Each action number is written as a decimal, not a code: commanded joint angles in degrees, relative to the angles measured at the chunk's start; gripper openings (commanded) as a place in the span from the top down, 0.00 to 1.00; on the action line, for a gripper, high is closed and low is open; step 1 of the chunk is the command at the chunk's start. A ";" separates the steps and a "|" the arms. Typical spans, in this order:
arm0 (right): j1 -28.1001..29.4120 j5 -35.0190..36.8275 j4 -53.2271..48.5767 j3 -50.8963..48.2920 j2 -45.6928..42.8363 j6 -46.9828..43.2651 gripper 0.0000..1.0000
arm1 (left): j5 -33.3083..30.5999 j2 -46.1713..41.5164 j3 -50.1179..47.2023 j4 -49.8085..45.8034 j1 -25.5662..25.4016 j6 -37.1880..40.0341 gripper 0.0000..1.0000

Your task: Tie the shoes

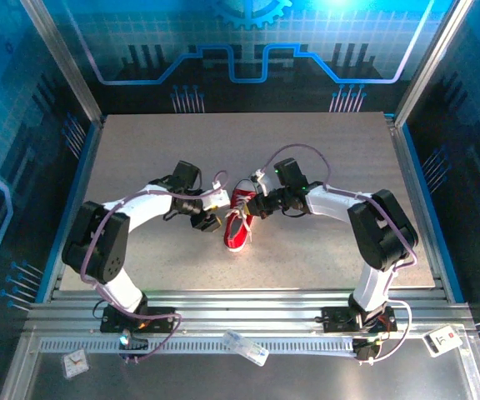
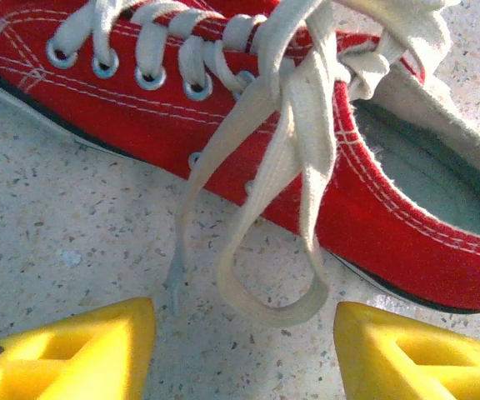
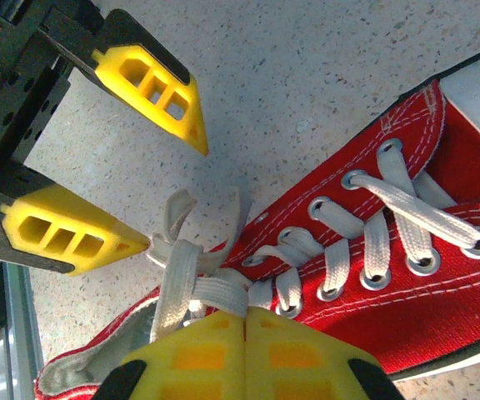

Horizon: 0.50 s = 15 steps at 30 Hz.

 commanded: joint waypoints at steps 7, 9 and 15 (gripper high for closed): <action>0.39 0.43 -1.51 1.78 1.39 -1.26 1.00 | -1.68 3.35 2.24 -2.87 -3.82 -0.98 0.40; 0.42 0.56 -1.70 1.88 1.48 -1.27 1.00 | -2.25 3.58 2.38 -2.27 -4.00 -1.78 0.45; 0.36 1.36 -3.84 3.67 2.07 -1.83 1.00 | -2.76 0.18 4.59 -7.24 -4.73 -4.58 0.94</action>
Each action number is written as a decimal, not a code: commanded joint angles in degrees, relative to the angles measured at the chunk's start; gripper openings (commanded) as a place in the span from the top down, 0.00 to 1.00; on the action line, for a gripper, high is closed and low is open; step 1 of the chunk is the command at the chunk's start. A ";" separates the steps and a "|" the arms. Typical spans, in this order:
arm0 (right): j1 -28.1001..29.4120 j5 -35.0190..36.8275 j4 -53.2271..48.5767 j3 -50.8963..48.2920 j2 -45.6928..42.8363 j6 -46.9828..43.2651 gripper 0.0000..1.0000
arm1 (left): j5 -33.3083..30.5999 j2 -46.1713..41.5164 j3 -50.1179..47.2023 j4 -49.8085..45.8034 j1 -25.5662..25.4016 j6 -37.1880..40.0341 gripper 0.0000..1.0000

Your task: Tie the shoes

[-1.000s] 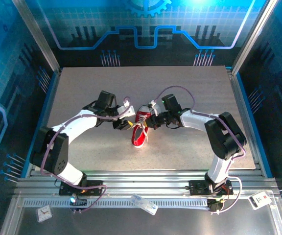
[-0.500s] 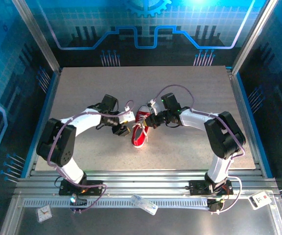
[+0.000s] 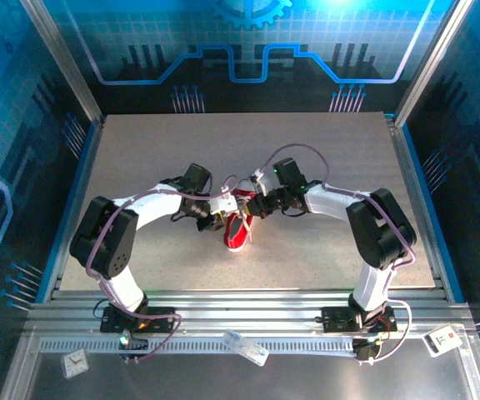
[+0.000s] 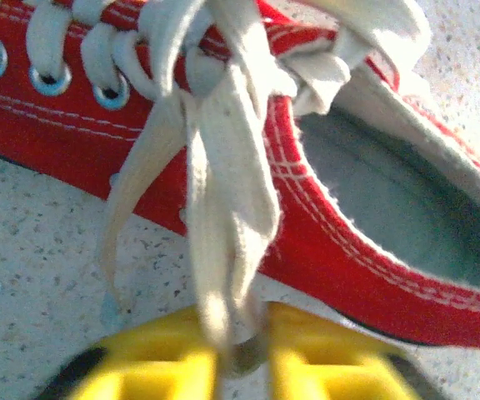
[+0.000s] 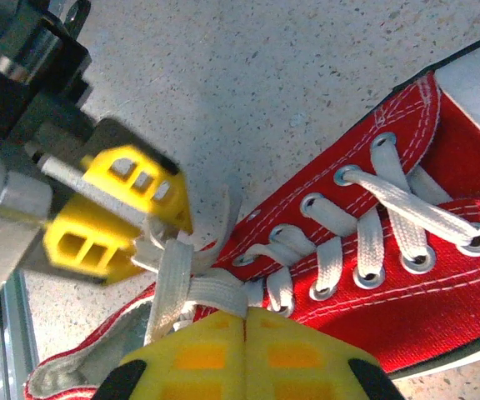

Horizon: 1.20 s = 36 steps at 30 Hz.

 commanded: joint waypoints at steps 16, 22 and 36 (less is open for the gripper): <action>0.49 -0.08 -9.01 8.81 4.58 -6.09 1.00 | -8.32 -3.50 5.52 -7.16 -18.16 -34.37 1.00; 0.61 -0.26 -11.76 10.97 5.44 -7.75 1.00 | -10.65 -0.92 6.86 -4.61 -19.87 -39.92 0.95; -0.28 6.01 -10.75 8.53 -3.35 -6.15 0.52 | -16.25 -13.08 4.35 -2.71 -19.93 -40.09 0.00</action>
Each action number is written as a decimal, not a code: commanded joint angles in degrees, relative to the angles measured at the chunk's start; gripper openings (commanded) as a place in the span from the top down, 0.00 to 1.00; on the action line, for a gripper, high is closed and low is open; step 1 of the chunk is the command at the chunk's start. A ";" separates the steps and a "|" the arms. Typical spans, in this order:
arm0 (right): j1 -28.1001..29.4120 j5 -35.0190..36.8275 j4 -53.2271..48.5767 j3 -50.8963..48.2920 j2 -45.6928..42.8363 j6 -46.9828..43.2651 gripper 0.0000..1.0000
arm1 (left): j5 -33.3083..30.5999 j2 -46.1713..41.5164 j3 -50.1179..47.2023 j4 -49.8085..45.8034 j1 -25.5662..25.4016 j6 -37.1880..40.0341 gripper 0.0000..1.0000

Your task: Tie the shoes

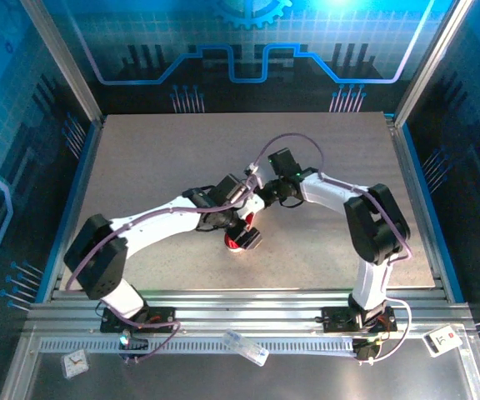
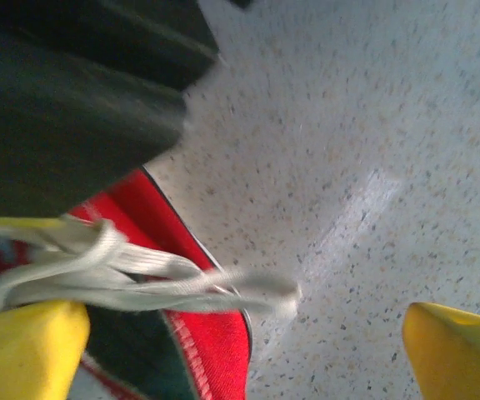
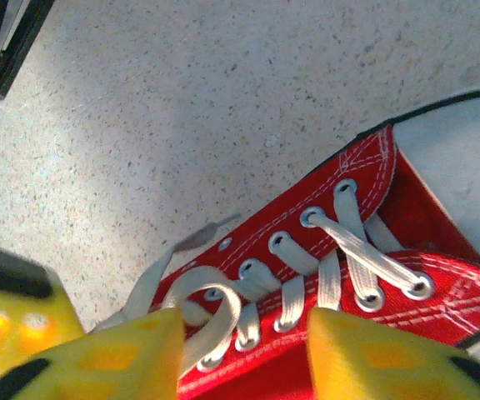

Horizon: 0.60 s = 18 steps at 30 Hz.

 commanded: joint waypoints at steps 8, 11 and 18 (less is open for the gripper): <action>-2.00 3.01 -3.59 -2.71 -9.11 0.78 0.43 | -2.59 -17.67 -7.18 11.02 0.57 -2.04 0.01; -2.01 4.21 -3.35 -6.07 -12.26 2.70 0.42 | -9.57 -21.01 -10.94 15.46 2.42 -12.06 0.00; 1.26 7.64 0.70 -18.27 -21.54 11.15 0.41 | 0.17 -12.47 -3.65 3.90 13.39 -18.43 0.01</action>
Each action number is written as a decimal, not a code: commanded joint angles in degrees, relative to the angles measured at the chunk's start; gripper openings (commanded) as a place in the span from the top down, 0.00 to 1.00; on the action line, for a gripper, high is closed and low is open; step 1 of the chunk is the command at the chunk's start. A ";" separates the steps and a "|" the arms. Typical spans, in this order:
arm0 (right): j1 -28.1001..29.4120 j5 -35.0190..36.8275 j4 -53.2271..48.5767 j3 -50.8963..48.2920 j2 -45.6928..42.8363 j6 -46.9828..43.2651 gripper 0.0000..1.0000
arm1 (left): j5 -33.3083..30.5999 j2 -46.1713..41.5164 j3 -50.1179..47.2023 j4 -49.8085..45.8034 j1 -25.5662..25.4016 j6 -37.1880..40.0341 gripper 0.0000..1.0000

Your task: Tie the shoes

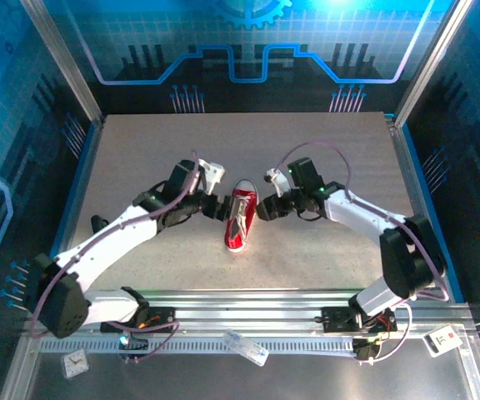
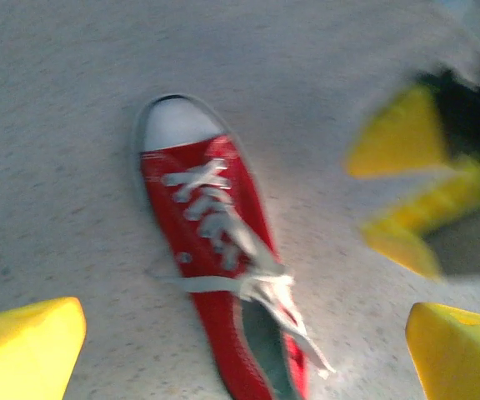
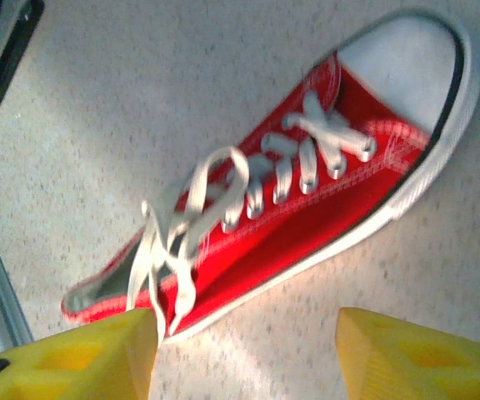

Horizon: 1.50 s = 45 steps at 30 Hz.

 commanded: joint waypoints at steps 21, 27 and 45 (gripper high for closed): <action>13.81 2.26 15.37 -11.19 3.10 18.09 0.37 | 22.28 26.18 11.81 5.40 6.97 -15.97 0.48; 14.63 2.61 15.77 -10.36 4.98 17.86 0.37 | 22.71 28.62 10.84 6.99 5.77 -16.73 0.48; 14.64 6.83 14.85 -12.27 1.02 16.20 1.00 | 20.75 27.55 9.35 5.85 3.73 -14.39 0.95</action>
